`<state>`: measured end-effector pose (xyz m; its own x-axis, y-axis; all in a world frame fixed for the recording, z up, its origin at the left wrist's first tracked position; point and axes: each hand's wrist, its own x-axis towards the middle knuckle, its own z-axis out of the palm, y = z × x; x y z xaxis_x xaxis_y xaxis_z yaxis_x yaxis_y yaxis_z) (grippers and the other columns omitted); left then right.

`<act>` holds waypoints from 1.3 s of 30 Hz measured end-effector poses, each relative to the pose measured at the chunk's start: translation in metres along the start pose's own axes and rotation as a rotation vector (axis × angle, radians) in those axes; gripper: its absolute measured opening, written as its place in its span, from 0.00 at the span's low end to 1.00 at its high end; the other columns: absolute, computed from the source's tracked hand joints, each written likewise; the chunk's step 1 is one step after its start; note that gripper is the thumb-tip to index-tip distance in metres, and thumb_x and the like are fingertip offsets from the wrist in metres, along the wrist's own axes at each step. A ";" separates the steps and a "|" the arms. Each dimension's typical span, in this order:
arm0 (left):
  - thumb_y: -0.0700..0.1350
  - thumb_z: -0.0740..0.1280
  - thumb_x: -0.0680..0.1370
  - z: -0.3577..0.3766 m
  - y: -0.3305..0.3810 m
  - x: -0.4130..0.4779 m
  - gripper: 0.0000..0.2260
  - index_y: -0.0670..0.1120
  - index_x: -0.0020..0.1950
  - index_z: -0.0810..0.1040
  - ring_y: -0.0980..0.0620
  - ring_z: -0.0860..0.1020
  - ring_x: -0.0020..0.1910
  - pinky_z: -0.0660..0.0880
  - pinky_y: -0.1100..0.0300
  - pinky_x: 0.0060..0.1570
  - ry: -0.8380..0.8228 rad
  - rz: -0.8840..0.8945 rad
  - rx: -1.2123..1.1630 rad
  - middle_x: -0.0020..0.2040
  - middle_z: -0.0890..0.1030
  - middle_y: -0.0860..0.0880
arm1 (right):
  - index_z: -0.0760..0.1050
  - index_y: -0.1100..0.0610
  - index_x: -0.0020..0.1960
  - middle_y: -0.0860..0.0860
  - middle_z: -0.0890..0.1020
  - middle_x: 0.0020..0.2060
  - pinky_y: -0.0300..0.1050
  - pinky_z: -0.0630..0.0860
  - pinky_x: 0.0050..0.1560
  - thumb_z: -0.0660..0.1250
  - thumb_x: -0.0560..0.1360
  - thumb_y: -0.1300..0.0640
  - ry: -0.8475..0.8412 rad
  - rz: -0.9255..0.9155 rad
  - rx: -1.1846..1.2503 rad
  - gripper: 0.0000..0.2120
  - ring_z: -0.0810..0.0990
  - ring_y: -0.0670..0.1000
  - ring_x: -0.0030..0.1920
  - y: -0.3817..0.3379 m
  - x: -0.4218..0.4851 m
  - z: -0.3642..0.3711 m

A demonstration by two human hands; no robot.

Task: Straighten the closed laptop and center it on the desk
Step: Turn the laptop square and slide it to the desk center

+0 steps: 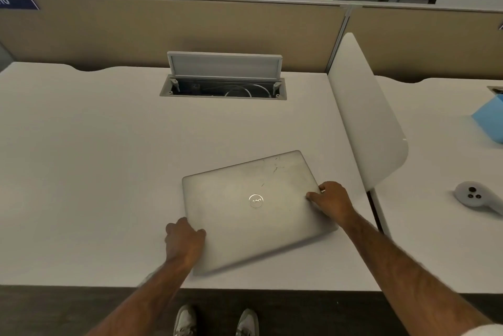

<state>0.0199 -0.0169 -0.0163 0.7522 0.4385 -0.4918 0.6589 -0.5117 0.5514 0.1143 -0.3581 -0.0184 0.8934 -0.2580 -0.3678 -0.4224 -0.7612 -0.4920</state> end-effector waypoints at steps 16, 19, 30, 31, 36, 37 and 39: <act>0.46 0.70 0.74 -0.006 0.009 0.013 0.16 0.37 0.57 0.78 0.38 0.80 0.51 0.80 0.45 0.53 0.018 -0.103 -0.066 0.56 0.80 0.38 | 0.66 0.56 0.30 0.50 0.73 0.28 0.43 0.64 0.29 0.77 0.67 0.50 -0.034 0.055 0.031 0.21 0.72 0.51 0.30 -0.014 0.004 -0.004; 0.46 0.71 0.74 -0.006 0.010 0.017 0.16 0.36 0.55 0.78 0.38 0.81 0.49 0.81 0.47 0.52 0.024 -0.113 -0.095 0.53 0.82 0.38 | 0.66 0.56 0.29 0.50 0.72 0.27 0.43 0.64 0.29 0.77 0.66 0.50 -0.047 0.059 0.052 0.21 0.72 0.51 0.29 -0.014 0.004 -0.005; 0.45 0.75 0.72 -0.004 0.010 0.022 0.17 0.35 0.52 0.78 0.39 0.79 0.44 0.79 0.51 0.46 0.029 -0.159 -0.175 0.50 0.81 0.38 | 0.65 0.56 0.29 0.50 0.70 0.25 0.42 0.63 0.28 0.81 0.63 0.52 -0.025 0.098 0.167 0.23 0.70 0.50 0.27 -0.012 0.007 -0.006; 0.45 0.75 0.72 -0.004 0.010 0.022 0.17 0.35 0.52 0.78 0.41 0.78 0.43 0.78 0.53 0.44 0.021 -0.163 -0.182 0.49 0.81 0.39 | 0.65 0.56 0.29 0.50 0.70 0.25 0.42 0.63 0.28 0.81 0.63 0.52 -0.025 0.101 0.179 0.24 0.69 0.50 0.27 -0.011 0.008 -0.006; 0.44 0.76 0.71 -0.007 0.008 0.024 0.16 0.35 0.51 0.78 0.46 0.76 0.37 0.72 0.60 0.33 -0.004 -0.184 -0.212 0.44 0.79 0.42 | 0.60 0.54 0.27 0.48 0.65 0.23 0.43 0.59 0.28 0.82 0.63 0.54 -0.066 0.099 0.199 0.28 0.64 0.49 0.25 -0.011 0.010 -0.009; 0.44 0.77 0.71 -0.008 0.008 0.026 0.16 0.34 0.50 0.78 0.46 0.76 0.37 0.71 0.60 0.32 -0.013 -0.187 -0.217 0.45 0.80 0.41 | 0.59 0.54 0.27 0.49 0.64 0.23 0.43 0.58 0.29 0.82 0.63 0.54 -0.082 0.094 0.201 0.29 0.63 0.49 0.25 -0.012 0.011 -0.010; 0.44 0.78 0.70 -0.010 0.007 0.028 0.17 0.33 0.48 0.79 0.45 0.78 0.39 0.72 0.60 0.34 -0.036 -0.193 -0.240 0.46 0.82 0.39 | 0.58 0.55 0.27 0.49 0.63 0.23 0.44 0.58 0.30 0.82 0.63 0.54 -0.111 0.079 0.201 0.30 0.62 0.50 0.26 -0.012 0.013 -0.014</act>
<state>0.0455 -0.0006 -0.0195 0.6149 0.4819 -0.6243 0.7763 -0.2308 0.5865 0.1334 -0.3605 -0.0068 0.8386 -0.2367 -0.4907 -0.5224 -0.6046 -0.6012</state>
